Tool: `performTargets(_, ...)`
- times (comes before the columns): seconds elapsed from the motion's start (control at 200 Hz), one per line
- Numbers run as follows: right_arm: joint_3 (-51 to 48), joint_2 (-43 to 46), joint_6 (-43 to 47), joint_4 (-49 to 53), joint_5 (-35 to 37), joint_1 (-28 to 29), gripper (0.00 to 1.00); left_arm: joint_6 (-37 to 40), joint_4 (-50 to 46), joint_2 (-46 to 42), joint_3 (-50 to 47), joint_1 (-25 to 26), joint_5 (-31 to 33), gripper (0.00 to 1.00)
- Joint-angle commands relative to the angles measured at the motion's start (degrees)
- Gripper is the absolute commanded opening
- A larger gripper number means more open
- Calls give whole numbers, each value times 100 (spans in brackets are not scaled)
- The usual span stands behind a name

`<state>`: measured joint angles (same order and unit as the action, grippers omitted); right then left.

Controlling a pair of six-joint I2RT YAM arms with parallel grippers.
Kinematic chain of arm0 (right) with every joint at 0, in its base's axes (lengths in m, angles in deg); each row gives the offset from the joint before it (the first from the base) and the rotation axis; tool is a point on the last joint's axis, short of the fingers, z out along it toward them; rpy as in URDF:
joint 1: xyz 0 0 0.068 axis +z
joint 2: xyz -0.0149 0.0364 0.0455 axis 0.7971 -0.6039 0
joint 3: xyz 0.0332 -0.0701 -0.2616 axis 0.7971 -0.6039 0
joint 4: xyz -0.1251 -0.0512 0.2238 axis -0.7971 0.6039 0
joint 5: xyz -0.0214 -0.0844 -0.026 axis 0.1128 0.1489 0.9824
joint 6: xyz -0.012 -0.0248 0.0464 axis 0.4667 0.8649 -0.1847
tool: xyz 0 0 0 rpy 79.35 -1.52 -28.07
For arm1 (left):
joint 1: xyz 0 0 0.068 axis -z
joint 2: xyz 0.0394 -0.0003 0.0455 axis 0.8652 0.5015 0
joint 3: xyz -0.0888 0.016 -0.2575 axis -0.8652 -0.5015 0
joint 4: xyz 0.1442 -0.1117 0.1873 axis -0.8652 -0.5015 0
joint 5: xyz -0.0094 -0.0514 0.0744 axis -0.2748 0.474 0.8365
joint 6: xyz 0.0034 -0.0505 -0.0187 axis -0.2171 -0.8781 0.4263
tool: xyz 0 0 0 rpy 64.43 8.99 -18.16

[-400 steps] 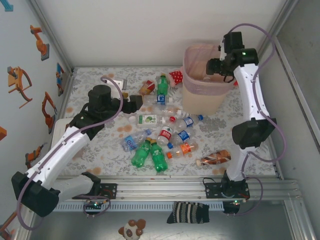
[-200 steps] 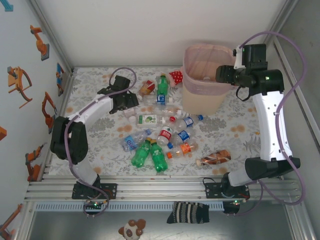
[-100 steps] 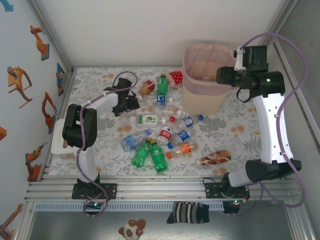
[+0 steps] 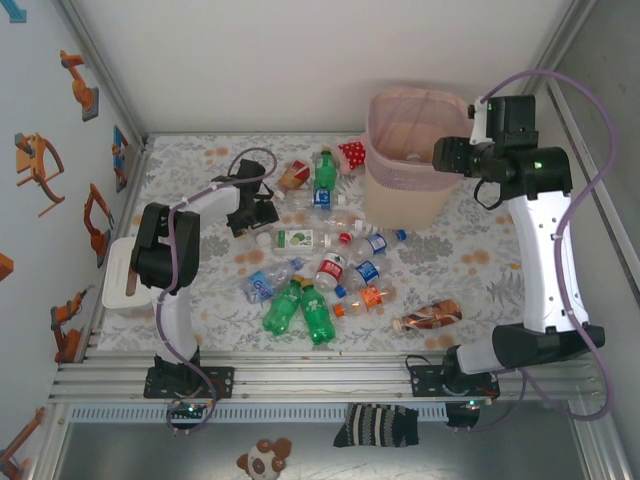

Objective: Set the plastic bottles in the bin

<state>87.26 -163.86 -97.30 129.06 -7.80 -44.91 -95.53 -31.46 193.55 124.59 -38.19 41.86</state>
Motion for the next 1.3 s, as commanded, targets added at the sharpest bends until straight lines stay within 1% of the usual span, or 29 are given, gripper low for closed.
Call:
performTargets(0.0, -66, 233, 18, -158, -53, -47, 78, -49, -191, -68, 57, -27, -23, 77)
performTargets(0.351, -27, 338, -129, -339, -610, -47, 78, 65, -189, -740, -124, -27, 122, 66)
performTargets(0.481, -144, 466, -229, -624, -1082, -42, 78, 152, 64, -1358, -404, -23, 60, 63)
performTargets(0.586, -436, 652, -420, -1121, -1620, -39, 78, 369, 496, -2013, -736, -18, -181, 62)
performTargets(0.766, -1112, 1034, -809, -2275, -2541, -36, 77, 822, 1787, -3174, -1471, -23, -1214, 60)
performTargets(0.876, -1462, 1246, -982, -2943, -2983, -22, 77, 1024, 2269, -3731, -1716, -18, -1739, 56)
performTargets(0.961, -1709, 1390, -1076, -3424, -3259, 5, 77, 1157, 2658, -4075, -1838, -18, -2285, 57)
performTargets(1.016, -1855, 1470, -1163, -3721, -3427, 31, 77, 1265, 3079, -4296, -1949, -14, -2792, 57)
performTargets(1.177, -2155, 1616, -1367, -4421, -3871, 163, 77, 1231, 4344, -4795, -2216, 23, -4058, 57)
performTargets(1.292, -2288, 1668, -1430, -4852, -4113, 337, 77, 1254, 4948, -4992, -2190, 227, -4636, 57)
